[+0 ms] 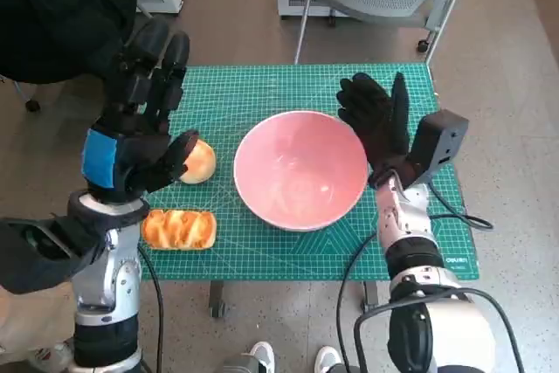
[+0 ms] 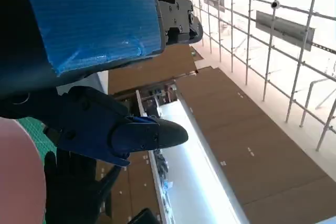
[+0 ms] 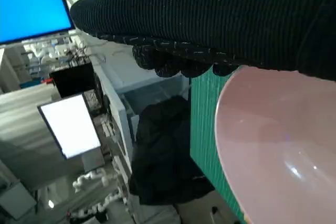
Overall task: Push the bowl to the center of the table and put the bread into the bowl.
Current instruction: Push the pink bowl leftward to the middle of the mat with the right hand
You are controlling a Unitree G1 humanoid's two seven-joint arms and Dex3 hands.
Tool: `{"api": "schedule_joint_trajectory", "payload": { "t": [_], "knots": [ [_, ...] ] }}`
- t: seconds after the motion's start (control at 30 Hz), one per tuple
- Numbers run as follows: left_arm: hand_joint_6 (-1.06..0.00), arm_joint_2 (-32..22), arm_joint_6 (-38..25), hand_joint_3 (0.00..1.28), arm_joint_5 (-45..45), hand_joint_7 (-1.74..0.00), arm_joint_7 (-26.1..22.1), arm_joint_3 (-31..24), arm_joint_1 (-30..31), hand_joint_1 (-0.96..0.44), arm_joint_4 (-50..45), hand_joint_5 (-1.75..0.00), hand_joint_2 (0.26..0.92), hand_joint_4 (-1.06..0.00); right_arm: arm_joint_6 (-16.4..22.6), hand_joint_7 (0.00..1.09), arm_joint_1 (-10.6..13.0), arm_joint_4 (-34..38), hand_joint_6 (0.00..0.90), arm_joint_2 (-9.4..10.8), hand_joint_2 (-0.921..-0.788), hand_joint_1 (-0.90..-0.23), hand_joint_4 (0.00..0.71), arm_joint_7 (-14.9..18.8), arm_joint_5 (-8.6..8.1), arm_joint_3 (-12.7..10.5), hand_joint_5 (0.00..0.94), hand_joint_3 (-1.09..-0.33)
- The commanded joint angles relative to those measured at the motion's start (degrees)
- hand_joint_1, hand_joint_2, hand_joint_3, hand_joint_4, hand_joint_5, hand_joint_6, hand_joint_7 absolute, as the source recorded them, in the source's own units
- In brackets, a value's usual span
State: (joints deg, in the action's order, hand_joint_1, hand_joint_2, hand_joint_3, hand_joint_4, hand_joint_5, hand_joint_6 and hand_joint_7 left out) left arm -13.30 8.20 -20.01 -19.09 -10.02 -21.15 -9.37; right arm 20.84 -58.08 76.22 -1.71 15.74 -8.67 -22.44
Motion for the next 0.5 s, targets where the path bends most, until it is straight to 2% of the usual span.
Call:
{"api": "schedule_joint_trajectory", "payload": {
  "t": [0.03, 0.27, 0.5],
  "knots": [
    [0.0, -0.5, -0.4, 0.4, 0.4, -0.37, 0.5, -0.5, 1.0, -0.48, -1.6, 0.0, 0.91, -0.02, -1.3, 0.06, 0.0, 0.7, 0.551, 0.6, -0.921, -0.706, 0.475, 0.1, 0.45, 0.3, 0.0, -0.941],
    [0.0, -0.6, -0.5, 0.4, 0.6, -0.37, 1.0, -0.5, 1.6, -0.48, -2.4, 0.0, 0.908, -0.02, -1.1, 0.06, -0.2, 0.6, 0.55, -0.3, -0.921, -0.708, 0.472, 0.1, 0.97, 1.0, 0.001, -0.942],
    [0.0, -0.8, -0.4, 0.4, 0.2, -0.37, 1.2, -1.0, 2.6, -0.49, -3.2, 0.0, 0.908, -0.03, 1.1, 0.05, -0.4, 0.1, 0.535, -2.9, -0.921, -0.693, 0.46, 1.1, 1.52, 1.9, 0.0, -0.939]
  ]
}}
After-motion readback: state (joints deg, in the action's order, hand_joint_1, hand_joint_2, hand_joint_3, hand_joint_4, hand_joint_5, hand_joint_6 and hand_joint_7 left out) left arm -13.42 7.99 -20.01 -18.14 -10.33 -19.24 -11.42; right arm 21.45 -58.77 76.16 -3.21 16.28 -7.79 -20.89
